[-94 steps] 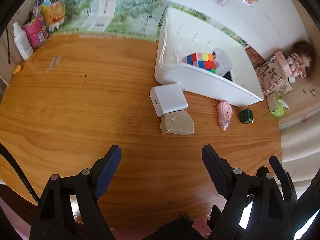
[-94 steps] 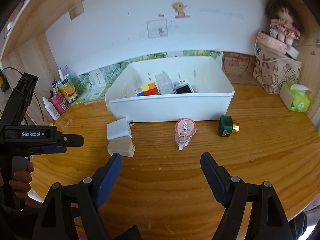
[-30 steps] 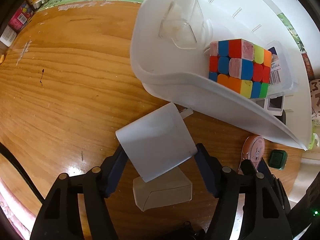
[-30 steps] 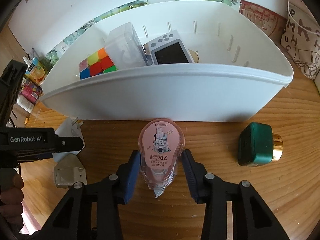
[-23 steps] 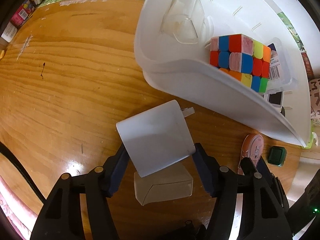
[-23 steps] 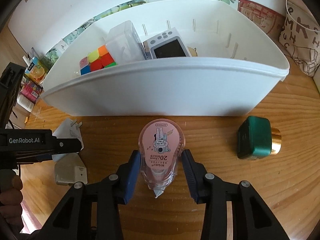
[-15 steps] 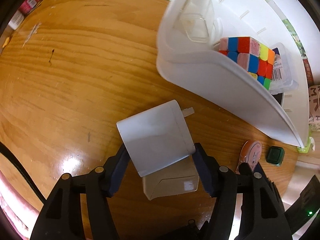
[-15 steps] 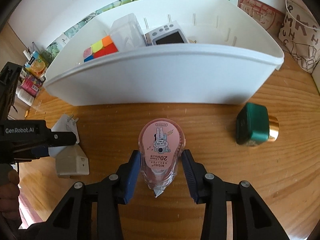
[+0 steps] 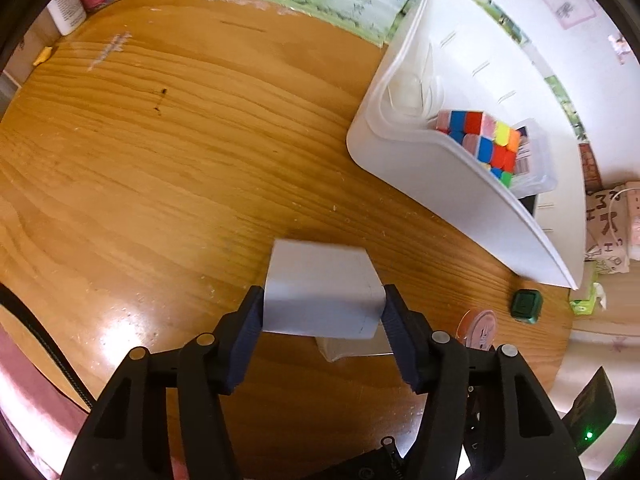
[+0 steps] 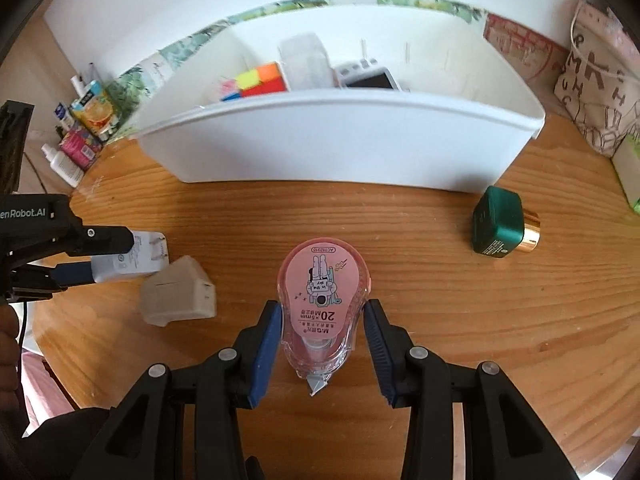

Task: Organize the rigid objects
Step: 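Lift the white charger with the left tool while the right tool carries the pink dispenser over the tray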

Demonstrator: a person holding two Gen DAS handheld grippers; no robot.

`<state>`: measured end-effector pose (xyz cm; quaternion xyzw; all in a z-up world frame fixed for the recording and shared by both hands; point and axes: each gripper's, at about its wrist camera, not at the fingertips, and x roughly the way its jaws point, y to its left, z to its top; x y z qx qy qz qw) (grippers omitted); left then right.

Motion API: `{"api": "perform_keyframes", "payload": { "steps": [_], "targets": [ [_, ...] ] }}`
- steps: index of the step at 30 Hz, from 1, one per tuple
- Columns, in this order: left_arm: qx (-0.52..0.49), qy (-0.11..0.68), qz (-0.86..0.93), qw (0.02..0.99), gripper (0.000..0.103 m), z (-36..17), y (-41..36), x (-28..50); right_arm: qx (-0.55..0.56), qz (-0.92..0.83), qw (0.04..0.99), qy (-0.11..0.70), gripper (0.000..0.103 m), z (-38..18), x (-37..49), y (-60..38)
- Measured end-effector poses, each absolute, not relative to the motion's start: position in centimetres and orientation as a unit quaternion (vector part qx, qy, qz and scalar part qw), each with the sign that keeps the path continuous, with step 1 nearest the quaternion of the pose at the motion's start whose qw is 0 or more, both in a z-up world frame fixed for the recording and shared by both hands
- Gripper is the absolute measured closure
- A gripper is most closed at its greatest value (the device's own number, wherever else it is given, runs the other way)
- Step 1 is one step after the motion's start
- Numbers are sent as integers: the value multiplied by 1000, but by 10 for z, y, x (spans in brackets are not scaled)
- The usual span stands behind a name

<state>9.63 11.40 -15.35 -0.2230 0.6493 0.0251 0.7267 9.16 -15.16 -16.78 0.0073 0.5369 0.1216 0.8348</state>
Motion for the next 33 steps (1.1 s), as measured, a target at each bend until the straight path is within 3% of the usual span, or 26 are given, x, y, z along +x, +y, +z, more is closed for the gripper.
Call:
{"api": "perform_keyframes", "payload": {
  "steps": [33],
  "targets": [
    [-263,484,-98,829,42,-75,149,43,-54,131,938,315,61,-52,41,-112]
  ]
}}
